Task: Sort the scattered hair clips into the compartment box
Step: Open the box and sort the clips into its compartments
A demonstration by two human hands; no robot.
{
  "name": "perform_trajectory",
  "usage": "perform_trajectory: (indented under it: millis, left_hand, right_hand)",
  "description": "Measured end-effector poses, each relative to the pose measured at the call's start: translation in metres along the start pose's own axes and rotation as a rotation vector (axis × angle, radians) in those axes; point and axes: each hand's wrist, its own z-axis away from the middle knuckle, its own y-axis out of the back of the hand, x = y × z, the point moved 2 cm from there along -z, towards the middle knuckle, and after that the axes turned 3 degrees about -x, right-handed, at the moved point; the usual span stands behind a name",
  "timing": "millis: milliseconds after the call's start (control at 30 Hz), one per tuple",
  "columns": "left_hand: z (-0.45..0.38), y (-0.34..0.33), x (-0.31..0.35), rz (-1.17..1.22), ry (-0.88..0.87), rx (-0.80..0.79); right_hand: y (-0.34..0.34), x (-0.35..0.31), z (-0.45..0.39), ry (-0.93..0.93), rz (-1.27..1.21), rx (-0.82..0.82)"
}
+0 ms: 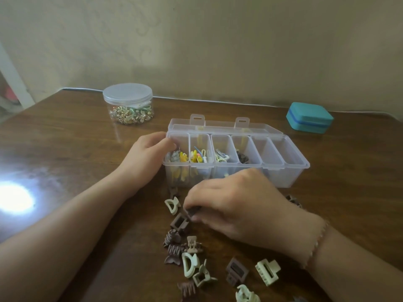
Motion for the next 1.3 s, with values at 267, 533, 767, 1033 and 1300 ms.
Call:
perform_trajectory:
  millis: [267,533,767,1033,1300]
  left_hand:
    - [0.000,0.000,0.001,-0.008,0.007,-0.030]
    - [0.001,-0.001,0.003,0.021,0.008,-0.023]
    - [0.000,-0.001,0.001,0.012,-0.014,-0.007]
    - [0.000,-0.002,0.002,0.032,-0.020,-0.016]
    - [-0.001,-0.002,-0.001,0.029,-0.012,-0.013]
  right_hand:
    - [0.058,0.054,0.049,-0.500,-0.081,0.456]
    - [0.064,0.043,0.047,-0.512,-0.081,0.409]
    - [0.011,-0.006,0.016,-0.188,0.035,-0.228]
    - [0.004,-0.002,0.012,-0.151,0.050,-0.203]
    - [0.044,0.026,0.033,-0.329,-0.090,0.201]
